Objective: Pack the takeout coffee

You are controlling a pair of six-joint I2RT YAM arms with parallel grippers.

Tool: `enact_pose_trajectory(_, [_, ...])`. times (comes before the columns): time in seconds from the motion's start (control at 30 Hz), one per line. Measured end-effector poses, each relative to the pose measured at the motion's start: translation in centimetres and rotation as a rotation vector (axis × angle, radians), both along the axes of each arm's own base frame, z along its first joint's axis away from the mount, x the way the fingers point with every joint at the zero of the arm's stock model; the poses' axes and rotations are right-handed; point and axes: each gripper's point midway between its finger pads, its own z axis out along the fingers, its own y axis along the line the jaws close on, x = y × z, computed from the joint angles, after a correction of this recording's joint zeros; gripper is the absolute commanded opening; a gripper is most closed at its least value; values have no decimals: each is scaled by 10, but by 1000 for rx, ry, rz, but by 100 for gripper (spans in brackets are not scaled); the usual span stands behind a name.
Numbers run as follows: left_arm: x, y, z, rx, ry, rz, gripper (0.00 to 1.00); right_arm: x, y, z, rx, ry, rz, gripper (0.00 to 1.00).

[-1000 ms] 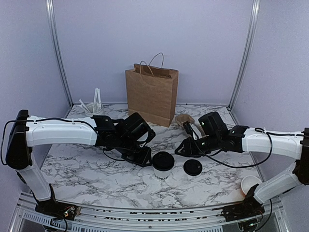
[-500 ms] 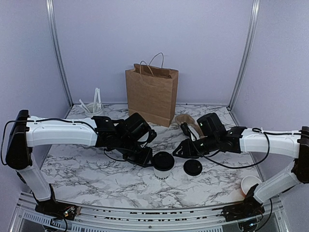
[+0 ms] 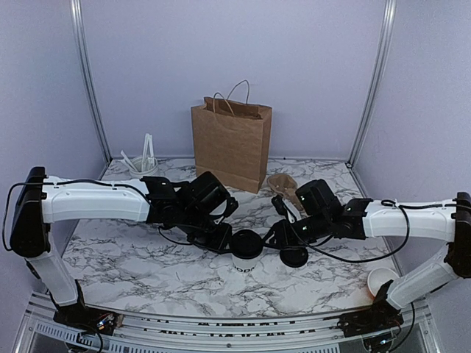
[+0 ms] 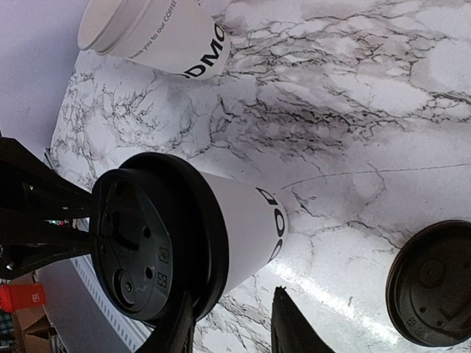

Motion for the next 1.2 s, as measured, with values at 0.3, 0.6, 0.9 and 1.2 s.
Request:
enact_pose_trajectory(0.3, [21, 7, -3, 11, -12, 32, 25, -16, 7, 1, 6, -2, 7, 34])
enact_pose_trajectory(0.6, [37, 7, -13, 39, -23, 35, 25, -24, 10, 3, 11, 8, 6, 34])
enact_pose_trajectory(0.9, [39, 11, -6, 34, -37, 46, 25, -6, -9, 21, -5, -58, -33, 35])
enact_pose_trajectory(1.2, [17, 5, 15, -11, -44, 26, 25, 39, -9, 38, -32, -152, -10, 35])
